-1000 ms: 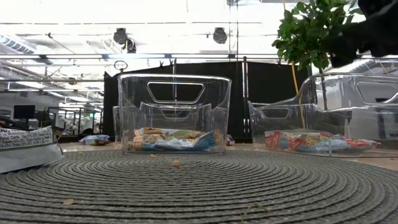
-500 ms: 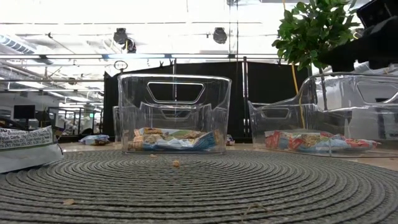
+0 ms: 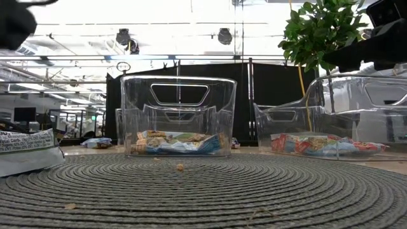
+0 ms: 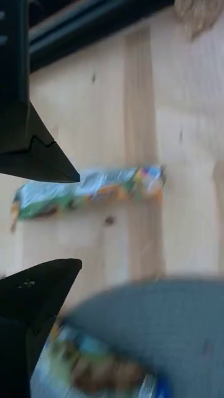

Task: Pick and place Granola Bars by type
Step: Put the yellow granola bar into the bottom left transparent bin

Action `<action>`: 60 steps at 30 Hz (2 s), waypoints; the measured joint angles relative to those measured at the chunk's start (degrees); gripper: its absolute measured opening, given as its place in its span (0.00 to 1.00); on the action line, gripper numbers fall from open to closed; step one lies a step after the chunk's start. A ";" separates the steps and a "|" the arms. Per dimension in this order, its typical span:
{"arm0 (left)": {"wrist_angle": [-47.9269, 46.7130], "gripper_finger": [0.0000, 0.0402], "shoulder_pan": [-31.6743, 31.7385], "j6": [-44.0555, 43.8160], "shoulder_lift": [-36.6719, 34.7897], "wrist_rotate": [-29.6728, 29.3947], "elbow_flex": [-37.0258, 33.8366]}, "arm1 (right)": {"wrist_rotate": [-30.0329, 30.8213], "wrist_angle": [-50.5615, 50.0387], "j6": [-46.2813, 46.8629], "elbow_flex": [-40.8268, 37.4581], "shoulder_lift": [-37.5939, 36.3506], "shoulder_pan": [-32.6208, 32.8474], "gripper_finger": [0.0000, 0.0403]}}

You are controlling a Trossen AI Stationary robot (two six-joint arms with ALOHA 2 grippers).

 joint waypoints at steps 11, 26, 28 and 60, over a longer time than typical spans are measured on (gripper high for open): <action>9.67 0.53 -3.14 -5.37 0.00 0.60 -9.30 | 0.00 0.00 0.01 0.00 0.00 0.00 0.48; 20.13 0.53 -3.45 -7.96 -0.17 -1.39 -15.68 | 0.00 0.00 0.01 0.00 0.00 0.00 0.48; 20.67 0.51 -3.38 -7.70 -0.13 -1.76 -15.66 | 0.01 0.00 0.03 0.00 0.00 0.01 0.48; 8.36 0.02 -2.32 8.23 0.11 -29.26 -1.79 | 0.02 0.02 0.03 0.07 0.02 0.02 0.48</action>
